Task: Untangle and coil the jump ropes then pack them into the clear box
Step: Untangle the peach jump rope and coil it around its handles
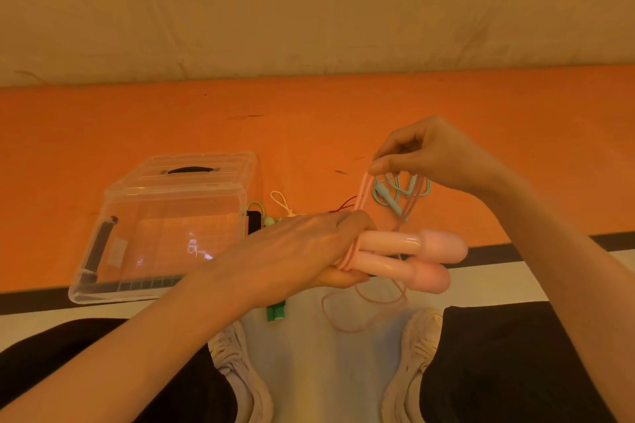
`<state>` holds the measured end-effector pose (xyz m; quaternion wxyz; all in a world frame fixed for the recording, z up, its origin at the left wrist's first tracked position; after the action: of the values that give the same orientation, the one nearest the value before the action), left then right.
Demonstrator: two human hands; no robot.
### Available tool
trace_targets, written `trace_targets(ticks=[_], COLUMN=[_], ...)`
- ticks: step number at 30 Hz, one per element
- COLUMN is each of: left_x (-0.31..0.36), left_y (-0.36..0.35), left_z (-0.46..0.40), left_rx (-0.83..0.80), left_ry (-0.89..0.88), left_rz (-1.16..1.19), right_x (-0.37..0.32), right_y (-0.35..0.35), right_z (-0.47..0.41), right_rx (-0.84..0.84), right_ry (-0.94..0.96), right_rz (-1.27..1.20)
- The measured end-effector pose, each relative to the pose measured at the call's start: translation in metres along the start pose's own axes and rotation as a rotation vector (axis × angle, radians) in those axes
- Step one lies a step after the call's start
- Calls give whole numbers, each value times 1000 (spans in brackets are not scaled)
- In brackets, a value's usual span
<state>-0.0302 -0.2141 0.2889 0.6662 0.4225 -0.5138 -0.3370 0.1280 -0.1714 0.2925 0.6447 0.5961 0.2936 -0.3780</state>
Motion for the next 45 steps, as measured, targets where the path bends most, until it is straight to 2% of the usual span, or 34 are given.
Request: trace_targets(ticks=[4,9,12,18,21,26,31,36,40,45], left_x=[-10,0,14,10,9,18,11,7,2,-8], left_y=[2,9,13,44,49,42,45,43,40,38], left_z=[3,8,10,15,16,13,14,12,12,18], left_rx=[0,66,117,342,395,385,425,359,341,321], left_ry=[24,-39,-107,-103,-84,-114,-45,-19,-9,-12], left_rz=[7,29,-42,-16,-51,-189,-52,-34,-54,48], right_x=[9,13,10,13,11,13,19,20,22,29], right_y=[-2,3,-2,-8,-13,-17,-15,-19,-15,0], right_z=[2,0,-1,-3,-4,-3,-6,-6,-6,-3], right_rx=[-82,-26,-41,-95,-124,-112,-97,-119,-75,-18], right_ry=[-36,-59,-55,-84,-73,-71,-99,-91,-77,-100], right_rz=[-38,-119,-137,-174,-172,-152,-192,-165,-188,-213])
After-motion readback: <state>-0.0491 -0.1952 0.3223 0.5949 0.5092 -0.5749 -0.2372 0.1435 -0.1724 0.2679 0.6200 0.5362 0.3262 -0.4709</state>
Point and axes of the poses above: each hand's wrist, its own z-axis away from the middle knuckle, its own y-axis out of the back of the hand, x = y × z, the point moved 9 cm from there along -z, towards the middle knuckle, and after that the axes turned 3 degrees about -x, right-handed, at the moved point
